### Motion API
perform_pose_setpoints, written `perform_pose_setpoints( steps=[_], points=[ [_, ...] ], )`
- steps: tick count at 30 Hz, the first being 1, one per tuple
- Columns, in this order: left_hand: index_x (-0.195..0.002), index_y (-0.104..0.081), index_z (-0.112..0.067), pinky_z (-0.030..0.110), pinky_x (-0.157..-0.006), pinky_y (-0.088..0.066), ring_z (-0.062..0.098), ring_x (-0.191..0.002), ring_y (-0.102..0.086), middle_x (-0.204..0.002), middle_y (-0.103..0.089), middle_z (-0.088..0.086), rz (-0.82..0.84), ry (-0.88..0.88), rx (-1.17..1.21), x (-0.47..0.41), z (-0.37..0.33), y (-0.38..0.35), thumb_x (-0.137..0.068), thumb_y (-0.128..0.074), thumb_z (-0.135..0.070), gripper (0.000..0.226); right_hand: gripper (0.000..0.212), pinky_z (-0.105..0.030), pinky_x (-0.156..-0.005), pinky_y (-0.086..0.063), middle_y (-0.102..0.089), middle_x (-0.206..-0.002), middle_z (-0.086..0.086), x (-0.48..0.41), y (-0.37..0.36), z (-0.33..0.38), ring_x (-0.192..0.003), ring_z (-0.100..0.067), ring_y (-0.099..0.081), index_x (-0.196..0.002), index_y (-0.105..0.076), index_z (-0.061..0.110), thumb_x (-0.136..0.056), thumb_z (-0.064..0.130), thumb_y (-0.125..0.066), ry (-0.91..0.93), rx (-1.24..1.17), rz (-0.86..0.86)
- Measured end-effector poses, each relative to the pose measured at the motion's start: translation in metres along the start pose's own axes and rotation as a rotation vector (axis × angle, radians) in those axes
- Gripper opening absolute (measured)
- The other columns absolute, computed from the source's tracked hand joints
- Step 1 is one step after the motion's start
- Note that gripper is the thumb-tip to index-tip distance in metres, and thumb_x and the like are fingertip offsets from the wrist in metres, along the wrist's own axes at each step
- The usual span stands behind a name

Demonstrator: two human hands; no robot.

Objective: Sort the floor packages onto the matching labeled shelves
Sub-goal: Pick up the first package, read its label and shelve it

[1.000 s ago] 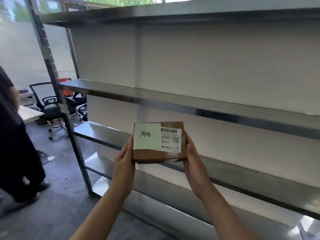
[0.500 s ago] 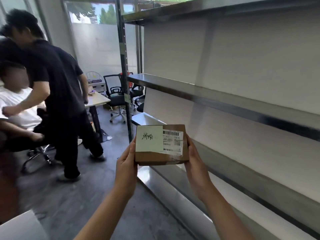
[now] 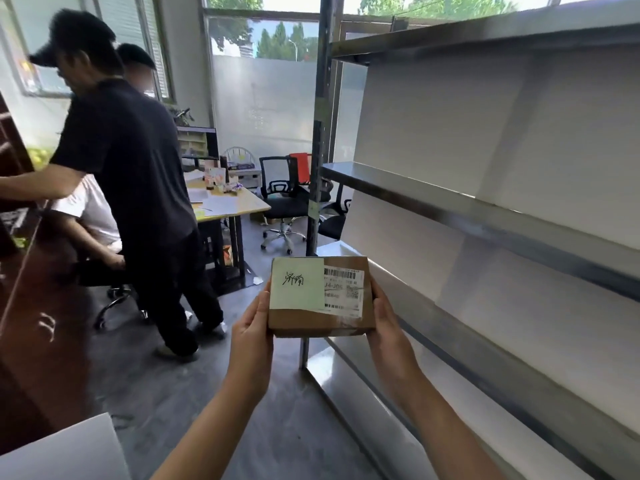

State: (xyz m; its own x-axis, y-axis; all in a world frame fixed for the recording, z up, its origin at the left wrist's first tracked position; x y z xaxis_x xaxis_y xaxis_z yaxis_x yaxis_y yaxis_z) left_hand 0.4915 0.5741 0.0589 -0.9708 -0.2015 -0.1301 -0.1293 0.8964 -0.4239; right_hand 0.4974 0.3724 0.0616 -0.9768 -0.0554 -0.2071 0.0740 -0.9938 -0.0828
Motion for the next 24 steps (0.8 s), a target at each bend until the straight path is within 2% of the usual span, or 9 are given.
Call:
perform_pose_setpoints(
  steps=[3,8,12,15,19,24],
  points=[
    [-0.123,-0.066,-0.031,0.026,-0.098,-0.047,0.008,-0.114,-0.067,-0.115,-0.076,-0.009,-0.019,0.014,0.004,-0.025,-0.004,0.023,-0.106,-0.042,-0.024,0.030,0.048,-0.047,-0.120,-0.030,-0.059,-0.142,0.011,-0.022,-0.024,-0.007,-0.135,-0.011,-0.051,-0.148,-0.041,0.041,-0.100,0.046,-0.031,-0.007,-0.006,0.009],
    [-0.126,-0.066,-0.030,0.033,-0.108,-0.043,0.011,-0.120,-0.065,-0.120,-0.075,-0.005,-0.036,0.026,0.015,-0.065,-0.010,0.066,-0.106,-0.042,-0.027,0.031,0.047,-0.044,-0.118,-0.034,-0.060,-0.140,0.012,-0.060,-0.070,-0.025,-0.132,-0.009,-0.054,-0.149,-0.039,0.041,-0.103,0.044,-0.029,-0.033,-0.008,0.049],
    [-0.124,-0.066,-0.031,0.031,-0.108,-0.042,0.011,-0.121,-0.064,-0.119,-0.075,-0.007,-0.046,0.033,0.030,-0.098,-0.017,0.095,-0.106,-0.043,-0.027,0.030,0.046,-0.044,-0.121,-0.031,-0.056,-0.144,0.014,-0.089,-0.102,-0.040,-0.136,-0.008,-0.050,-0.150,-0.038,0.042,-0.106,0.042,-0.027,-0.040,0.007,0.045],
    [-0.132,-0.064,-0.027,0.030,-0.110,-0.041,0.011,-0.124,-0.062,-0.125,-0.072,-0.005,-0.049,0.016,0.030,-0.118,-0.020,0.114,-0.106,-0.043,-0.026,0.034,0.048,-0.045,-0.121,-0.031,-0.054,-0.147,0.009,-0.108,-0.123,-0.053,-0.137,-0.012,-0.049,-0.150,-0.039,0.039,-0.103,0.043,-0.029,-0.045,0.014,0.058],
    [-0.139,-0.059,-0.022,0.028,-0.103,-0.046,0.012,-0.123,-0.063,-0.131,-0.069,-0.001,-0.064,0.028,0.005,-0.137,-0.012,0.136,-0.106,-0.042,-0.026,0.038,0.045,-0.044,-0.120,-0.032,-0.054,-0.148,0.007,-0.125,-0.142,-0.069,-0.137,-0.012,-0.049,-0.152,-0.036,0.036,-0.108,0.036,-0.023,-0.083,-0.014,0.083],
    [-0.131,-0.063,-0.030,0.027,-0.099,-0.048,0.009,-0.119,-0.065,-0.127,-0.071,-0.004,-0.112,0.041,-0.050,-0.163,-0.002,0.148,-0.107,-0.040,-0.026,0.033,0.046,-0.040,-0.116,-0.038,-0.060,-0.141,0.005,-0.153,-0.154,-0.081,-0.132,-0.013,-0.054,-0.152,-0.035,0.033,-0.109,0.031,-0.018,-0.085,-0.033,0.128]
  ],
)
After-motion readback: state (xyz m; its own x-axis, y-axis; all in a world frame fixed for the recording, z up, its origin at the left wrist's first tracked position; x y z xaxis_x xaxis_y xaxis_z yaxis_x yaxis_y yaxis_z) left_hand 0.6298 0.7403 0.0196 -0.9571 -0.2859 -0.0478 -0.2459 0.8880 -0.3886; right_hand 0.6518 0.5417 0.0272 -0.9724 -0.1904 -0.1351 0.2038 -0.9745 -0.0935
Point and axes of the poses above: each hand's wrist, its own x-axis away from the middle knuckle, its own y-axis out of the back of the hand, z = x × y, the point moved 9 cm from there along -x, towards the middle knuckle
